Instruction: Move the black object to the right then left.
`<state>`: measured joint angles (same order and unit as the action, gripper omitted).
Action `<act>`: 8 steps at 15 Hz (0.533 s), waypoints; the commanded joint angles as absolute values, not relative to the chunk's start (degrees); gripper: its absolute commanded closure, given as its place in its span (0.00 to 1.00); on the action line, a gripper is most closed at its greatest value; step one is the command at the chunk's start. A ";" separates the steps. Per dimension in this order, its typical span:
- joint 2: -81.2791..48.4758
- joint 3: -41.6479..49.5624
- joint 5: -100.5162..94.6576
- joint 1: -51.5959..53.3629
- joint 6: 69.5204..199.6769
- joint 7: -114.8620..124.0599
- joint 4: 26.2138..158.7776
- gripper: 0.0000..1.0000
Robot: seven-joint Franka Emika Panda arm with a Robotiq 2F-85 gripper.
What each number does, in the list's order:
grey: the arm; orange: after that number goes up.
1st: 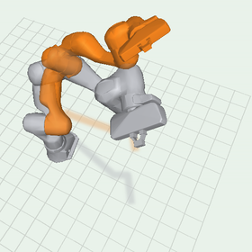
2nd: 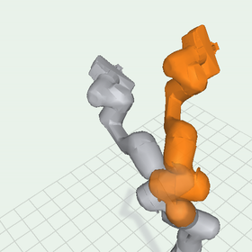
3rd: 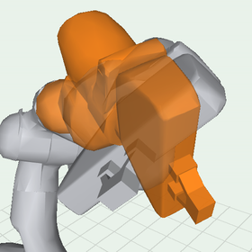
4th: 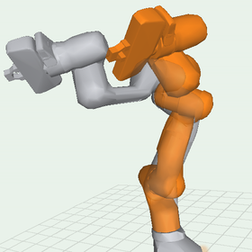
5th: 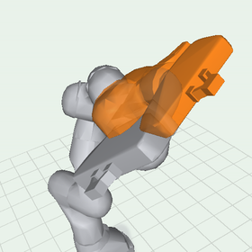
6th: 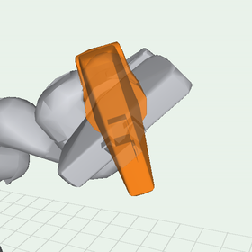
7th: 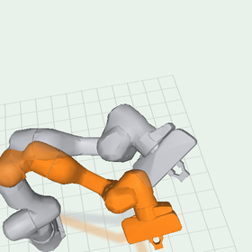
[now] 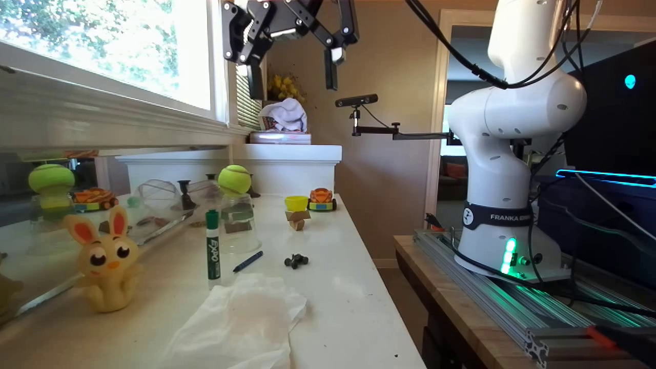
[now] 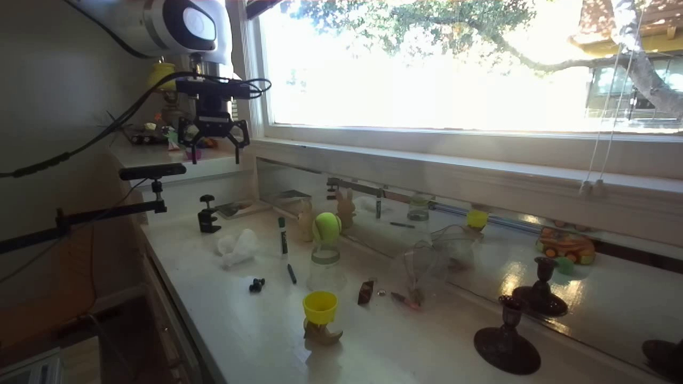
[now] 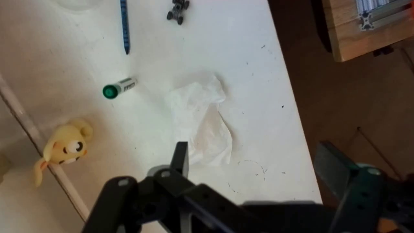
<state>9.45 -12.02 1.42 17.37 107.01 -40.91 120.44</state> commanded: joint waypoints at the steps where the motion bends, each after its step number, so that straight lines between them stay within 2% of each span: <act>1: 4.37 -13.54 1.63 18.51 113.03 -47.97 117.27 0.00; 5: -2.75 -16.11 2.49 19.22 120.37 -55.94 111.83 0.00; 8: -8.76 -18.32 2.67 19.36 120.25 -62.32 105.60 0.00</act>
<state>-2.18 -16.75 1.47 19.11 121.12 -56.17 113.25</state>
